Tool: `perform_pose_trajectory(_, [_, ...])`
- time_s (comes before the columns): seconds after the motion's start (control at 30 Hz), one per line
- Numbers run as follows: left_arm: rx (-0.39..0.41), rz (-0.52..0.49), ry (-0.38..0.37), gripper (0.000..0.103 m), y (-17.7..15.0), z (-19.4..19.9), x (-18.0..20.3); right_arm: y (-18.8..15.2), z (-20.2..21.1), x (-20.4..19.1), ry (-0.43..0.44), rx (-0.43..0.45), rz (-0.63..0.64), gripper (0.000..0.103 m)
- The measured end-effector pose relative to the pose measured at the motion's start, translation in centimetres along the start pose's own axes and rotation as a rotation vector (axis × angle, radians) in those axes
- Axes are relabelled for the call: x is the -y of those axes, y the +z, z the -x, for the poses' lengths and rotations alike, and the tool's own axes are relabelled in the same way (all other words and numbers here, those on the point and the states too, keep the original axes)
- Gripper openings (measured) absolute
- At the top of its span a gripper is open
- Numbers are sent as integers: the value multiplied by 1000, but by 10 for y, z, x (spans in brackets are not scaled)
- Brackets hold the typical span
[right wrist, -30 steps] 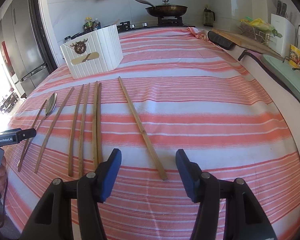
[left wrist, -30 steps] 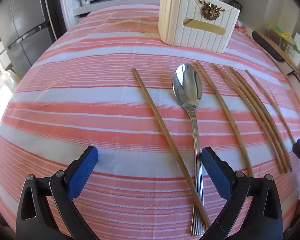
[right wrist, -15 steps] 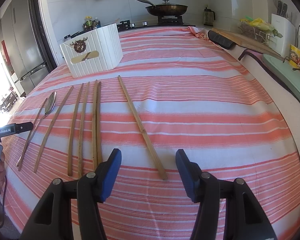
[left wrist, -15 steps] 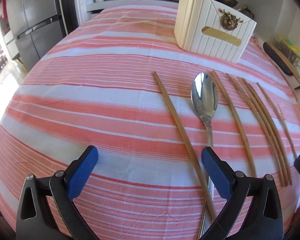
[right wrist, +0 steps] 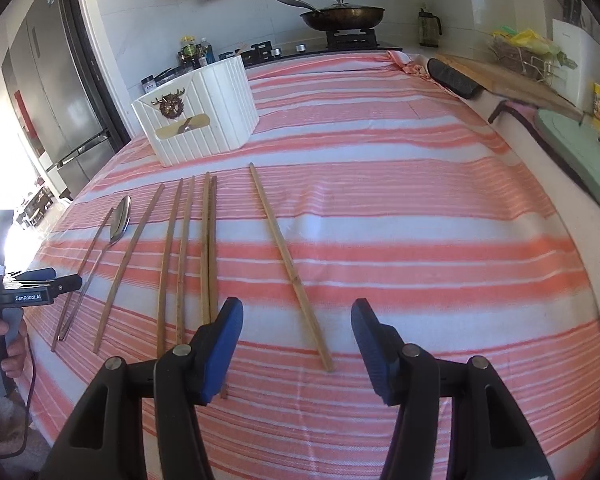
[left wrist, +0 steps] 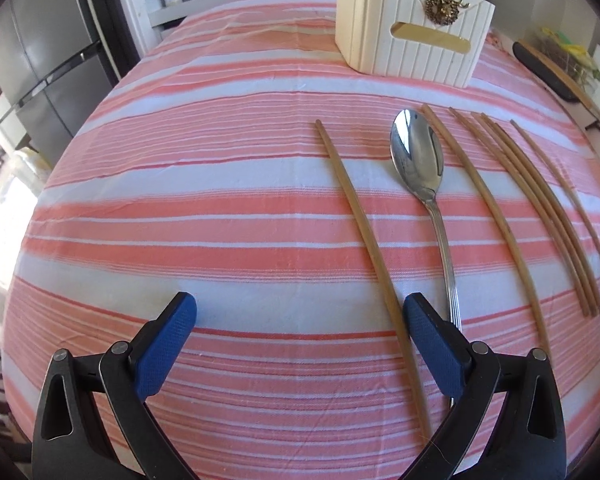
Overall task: Organize utensils
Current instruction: 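Grasp a wooden chopstick with the right tool while the left tool grasps another chopstick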
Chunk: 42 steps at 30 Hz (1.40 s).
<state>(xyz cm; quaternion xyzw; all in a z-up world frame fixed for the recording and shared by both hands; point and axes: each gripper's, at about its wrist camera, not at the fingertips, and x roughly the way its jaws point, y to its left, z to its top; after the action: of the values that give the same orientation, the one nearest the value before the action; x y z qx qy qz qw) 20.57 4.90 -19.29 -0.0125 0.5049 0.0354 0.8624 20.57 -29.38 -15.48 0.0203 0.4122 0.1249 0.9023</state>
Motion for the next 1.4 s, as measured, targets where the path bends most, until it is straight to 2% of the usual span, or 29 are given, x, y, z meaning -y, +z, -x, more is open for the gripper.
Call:
perform_pose_trajectory(0.07, [-3,-14,-4,103,0,0,0,19,-1,3,-15,-25,49,58])
perform_pose_trajectory(0.23, [3,-34,-12,98,1,2,3,50,-48,-3,19,-215,184,56])
perform_pose_trajectory(0.33, [9,-36,-24,96,1,2,5,52,-69,-19,60,-274,264,44])
perform_pose_trajectory(0.37, [12,-39,-23,96,2,2,6,52,-75,-24,50,-286,293,36])
perform_pose_trajectory(0.4, [12,-40,-23,96,2,2,6,52,-75,-29,14,-265,328,20])
perform_pose_trajectory(0.47, [11,-41,-27,97,1,2,5,54,-75,-24,-24,-272,282,7])
perform_pose_trajectory(0.5, [12,-42,-28,97,1,2,3,54,-73,-17,-26,-277,225,7])
perform_pose_trajectory(0.7, [-6,-45,-14,97,-2,4,-19,33,-44,25,-136,-292,79,6])
perform_pose_trajectory(0.83, [-28,-64,-26,96,7,1,-30,29,-34,38,-139,-354,52,9])
perform_pose_trajectory(0.87, [-34,-69,-34,96,10,1,-31,31,-34,39,-122,-368,55,18])
perform_pose_trajectory(0.9, [-44,-79,-43,96,14,-1,-32,33,-34,39,-107,-381,65,34])
perform_pose_trajectory(0.93, [-58,-99,-57,96,18,-3,-29,36,-35,37,-96,-390,81,40])
perform_pose_trajectory(1.03, [-87,-190,-102,96,30,-11,-15,44,-48,33,-84,-442,159,42])
perform_pose_trajectory(1.13, [-100,-254,-105,96,43,-20,-2,55,-65,32,-81,-472,210,43])
perform_pose_trajectory(1.2, [-113,-274,-134,90,53,-25,5,68,-76,32,-81,-480,231,43])
perform_pose_trajectory(1.3, [-117,-294,-164,76,69,-31,16,87,-94,30,-80,-467,254,42])
perform_pose_trajectory(1.33, [-117,-304,-172,66,74,-32,20,94,-101,29,-73,-460,254,41])
perform_pose_trajectory(1.37, [-113,-312,-175,52,79,-32,23,101,-107,28,-76,-452,254,37])
perform_pose_trajectory(1.4, [-107,-318,-172,39,83,-33,26,109,-113,26,-74,-438,251,19])
